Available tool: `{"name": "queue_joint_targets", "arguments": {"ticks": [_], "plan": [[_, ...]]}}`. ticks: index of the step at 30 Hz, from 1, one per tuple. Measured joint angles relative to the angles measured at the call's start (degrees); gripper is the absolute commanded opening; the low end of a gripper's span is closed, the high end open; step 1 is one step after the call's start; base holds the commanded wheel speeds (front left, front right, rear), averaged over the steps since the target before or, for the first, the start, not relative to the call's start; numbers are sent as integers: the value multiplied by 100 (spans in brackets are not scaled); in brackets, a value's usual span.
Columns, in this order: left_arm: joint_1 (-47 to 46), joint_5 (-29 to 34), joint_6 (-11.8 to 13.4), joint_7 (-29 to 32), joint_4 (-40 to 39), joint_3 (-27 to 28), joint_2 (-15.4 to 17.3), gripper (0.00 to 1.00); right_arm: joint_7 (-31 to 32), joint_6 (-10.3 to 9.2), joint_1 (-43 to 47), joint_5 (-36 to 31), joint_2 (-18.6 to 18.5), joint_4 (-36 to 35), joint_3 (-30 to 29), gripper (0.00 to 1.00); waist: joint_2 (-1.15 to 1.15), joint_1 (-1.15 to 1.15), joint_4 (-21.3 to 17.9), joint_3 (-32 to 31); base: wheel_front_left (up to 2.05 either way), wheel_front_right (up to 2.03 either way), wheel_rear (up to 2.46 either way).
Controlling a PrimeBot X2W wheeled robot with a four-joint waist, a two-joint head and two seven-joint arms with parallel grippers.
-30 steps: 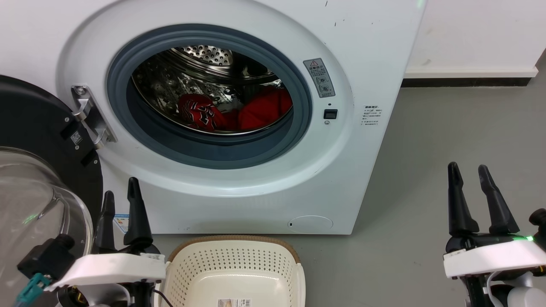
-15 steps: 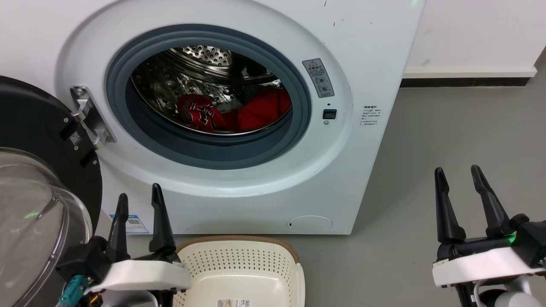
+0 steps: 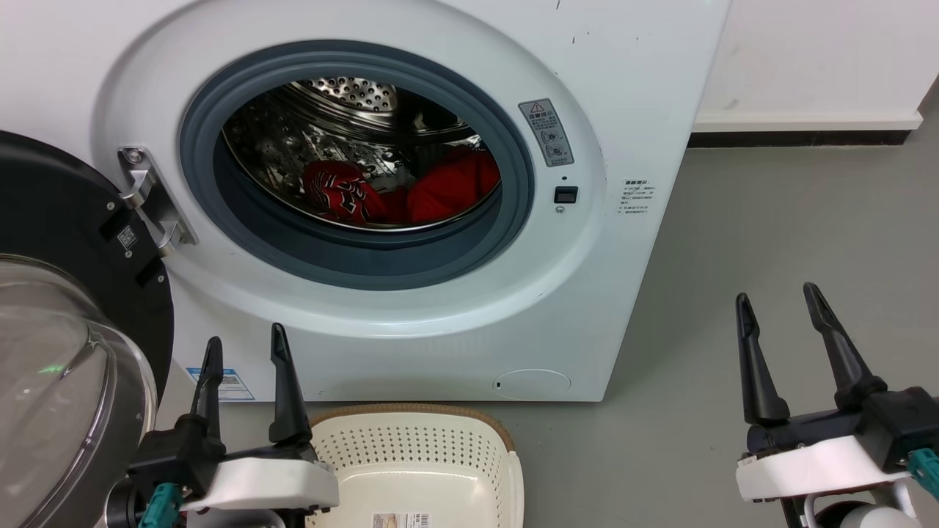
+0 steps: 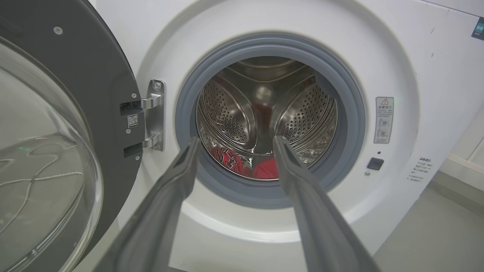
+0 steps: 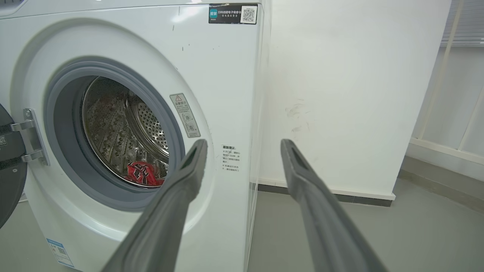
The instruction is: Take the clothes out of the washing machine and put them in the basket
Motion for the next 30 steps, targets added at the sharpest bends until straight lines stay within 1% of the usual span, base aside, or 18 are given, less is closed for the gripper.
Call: {"name": "queue_joint_targets", "arguments": {"ticks": [5, 9, 13, 15, 17, 20, 21, 23, 25, 30], "plan": [[8, 394, 130, -65, -53, -191, 102, 100, -57, 0, 5, -278, -1, -42, 44, 100, 0, 0, -13, 18, 0, 0, 0], [8, 630, 321, -116, -67, -352, 193, 100, -107, 0, 7, -481, -1, -76, 48, 100, 0, 0, -22, 23, 0, 0, 0], [17, 689, 409, -152, -1, -466, 215, 100, -153, 0, 72, -389, -1, -18, 37, 100, 0, 0, -31, 16, 0, 0, 0], [40, 689, 408, -176, 18, -464, 210, 100, -185, 0, 127, -301, -2, 69, 12, 100, 0, 0, -33, 13, 0, 0, 0], [53, 724, 355, -199, 23, -449, 202, 100, -199, 0, 149, -46, -3, 208, -51, 100, 0, 0, -34, 7, 0, 0, 0], [78, 790, 241, -226, 40, -417, 172, 100, -244, 0, 227, -18, -8, 534, -79, 100, 0, 0, -33, -3, 0, 0, 0], [99, 808, 193, -244, 70, -405, 159, 100, -246, 0, 239, -26, -5, 616, -84, 100, 0, 0, -31, -8, 0, 0, 0], [170, 756, -15, -268, 201, -369, 102, 100, -260, 0, 237, -103, -10, 721, -85, 100, 0, 0, -29, -19, 0, 0, 0], [213, 839, -159, -277, 287, -311, 55, 100, -298, 1, 237, -199, -10, 810, -63, 100, 0, 0, -32, -27, 0, 0, 0], [213, 1161, -337, -326, 325, -192, -13, 100, -334, 1, 236, -431, -10, 989, -49, 100, 0, 0, -37, -34, 0, 0, 0]]}}
